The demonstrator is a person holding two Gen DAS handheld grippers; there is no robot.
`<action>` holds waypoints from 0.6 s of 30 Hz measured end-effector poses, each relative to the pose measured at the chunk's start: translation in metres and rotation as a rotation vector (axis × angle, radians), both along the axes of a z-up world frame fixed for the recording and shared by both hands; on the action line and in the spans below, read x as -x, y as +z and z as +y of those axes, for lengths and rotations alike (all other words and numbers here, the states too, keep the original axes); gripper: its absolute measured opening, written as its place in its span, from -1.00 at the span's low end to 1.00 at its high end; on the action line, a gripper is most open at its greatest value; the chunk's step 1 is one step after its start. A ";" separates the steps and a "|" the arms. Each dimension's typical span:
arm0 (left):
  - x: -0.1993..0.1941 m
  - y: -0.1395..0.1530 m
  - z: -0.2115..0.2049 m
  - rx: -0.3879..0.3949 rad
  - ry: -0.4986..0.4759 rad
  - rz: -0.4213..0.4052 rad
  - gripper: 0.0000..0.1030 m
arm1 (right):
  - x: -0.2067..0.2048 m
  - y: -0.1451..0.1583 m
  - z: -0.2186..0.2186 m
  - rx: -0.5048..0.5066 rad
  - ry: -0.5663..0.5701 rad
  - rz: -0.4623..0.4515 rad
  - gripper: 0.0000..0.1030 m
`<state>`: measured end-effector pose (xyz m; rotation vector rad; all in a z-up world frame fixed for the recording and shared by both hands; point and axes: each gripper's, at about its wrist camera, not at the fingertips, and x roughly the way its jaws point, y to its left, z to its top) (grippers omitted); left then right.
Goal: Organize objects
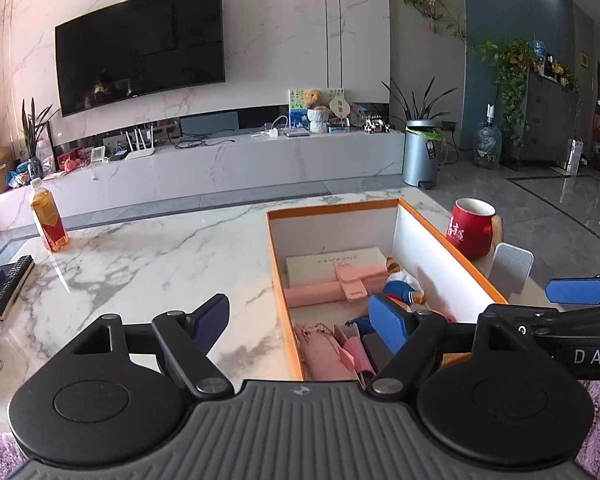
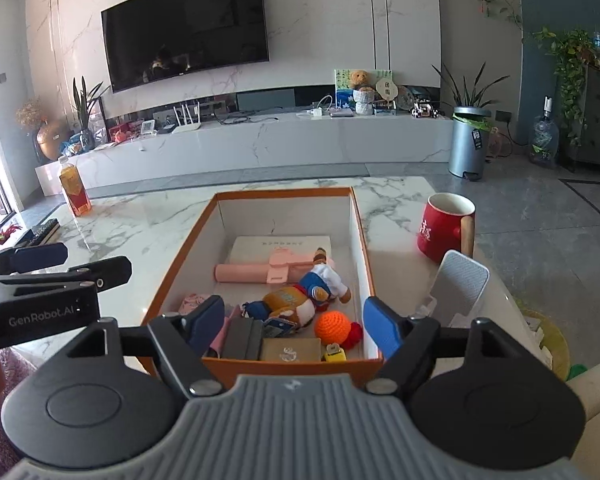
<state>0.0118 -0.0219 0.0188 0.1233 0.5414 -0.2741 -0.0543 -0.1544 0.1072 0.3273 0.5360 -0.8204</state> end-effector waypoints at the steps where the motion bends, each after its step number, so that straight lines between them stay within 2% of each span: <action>1: 0.002 -0.003 -0.001 -0.008 -0.005 0.006 0.76 | 0.001 -0.003 -0.001 -0.010 0.001 0.003 0.51; 7: 0.002 -0.014 -0.010 -0.032 -0.029 0.040 0.76 | 0.001 -0.017 -0.010 -0.038 -0.008 0.037 0.51; 18: -0.002 -0.018 -0.015 -0.060 -0.032 0.055 0.76 | -0.005 -0.027 -0.014 -0.054 -0.001 0.060 0.51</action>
